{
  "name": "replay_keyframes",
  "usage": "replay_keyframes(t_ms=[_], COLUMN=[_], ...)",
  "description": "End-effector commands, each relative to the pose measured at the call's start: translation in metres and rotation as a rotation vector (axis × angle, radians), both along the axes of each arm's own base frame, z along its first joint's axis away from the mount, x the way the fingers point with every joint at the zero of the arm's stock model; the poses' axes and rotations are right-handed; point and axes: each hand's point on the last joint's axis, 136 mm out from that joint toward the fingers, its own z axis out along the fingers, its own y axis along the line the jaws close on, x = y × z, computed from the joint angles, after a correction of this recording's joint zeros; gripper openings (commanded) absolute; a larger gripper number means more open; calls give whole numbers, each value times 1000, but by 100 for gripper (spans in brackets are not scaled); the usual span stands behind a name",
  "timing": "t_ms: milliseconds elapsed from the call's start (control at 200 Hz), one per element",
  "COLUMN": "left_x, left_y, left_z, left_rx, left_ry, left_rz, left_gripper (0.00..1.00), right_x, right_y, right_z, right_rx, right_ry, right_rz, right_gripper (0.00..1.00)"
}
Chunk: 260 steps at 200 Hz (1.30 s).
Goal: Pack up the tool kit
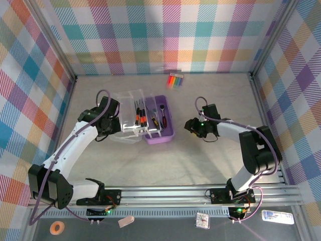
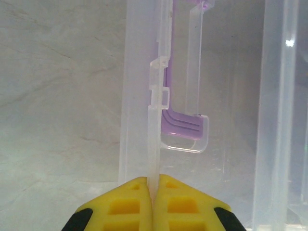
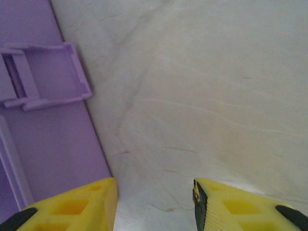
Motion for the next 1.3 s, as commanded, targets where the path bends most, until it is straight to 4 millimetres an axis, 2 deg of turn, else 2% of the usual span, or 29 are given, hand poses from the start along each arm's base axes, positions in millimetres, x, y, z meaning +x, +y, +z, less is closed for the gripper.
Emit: replay_keyframes(t_ms=[0, 95, 310, 535, 760, 950, 1150, 1295], left_x=[-3, -3, -3, 1, 2, -4, -19, -23], left_y=[-1, 0, -10, -38, -96, -154, -218, -240], left_z=[33, 37, 32, 40, 55, 51, 48, 41], left_rx=[47, 117, 160, 140, 105, 60, -7, -32], left_ry=[-37, -21, 2, -18, -41, -44, -34, -14], left_rz=[-56, -88, -144, -203, -319, -426, -559, -602], left_gripper=[0, 0, 0, 0, 0, 0, 0, 0], right_x=[14, 11, 4, -6, -13, -15, -12, -7], right_y=[37, 59, 89, 101, 108, 104, 88, 69], right_z=[11, 5, -5, -8, -8, -9, -4, 2], right_rx=[40, 43, 57, 64, 73, 64, 46, 29], right_ry=[-48, -35, -13, -4, 0, -5, -13, -24], right_rz=[53, 87, 125, 145, 154, 148, 103, 58], right_gripper=[46, 46, 46, 45, 45, 45, 46, 46])
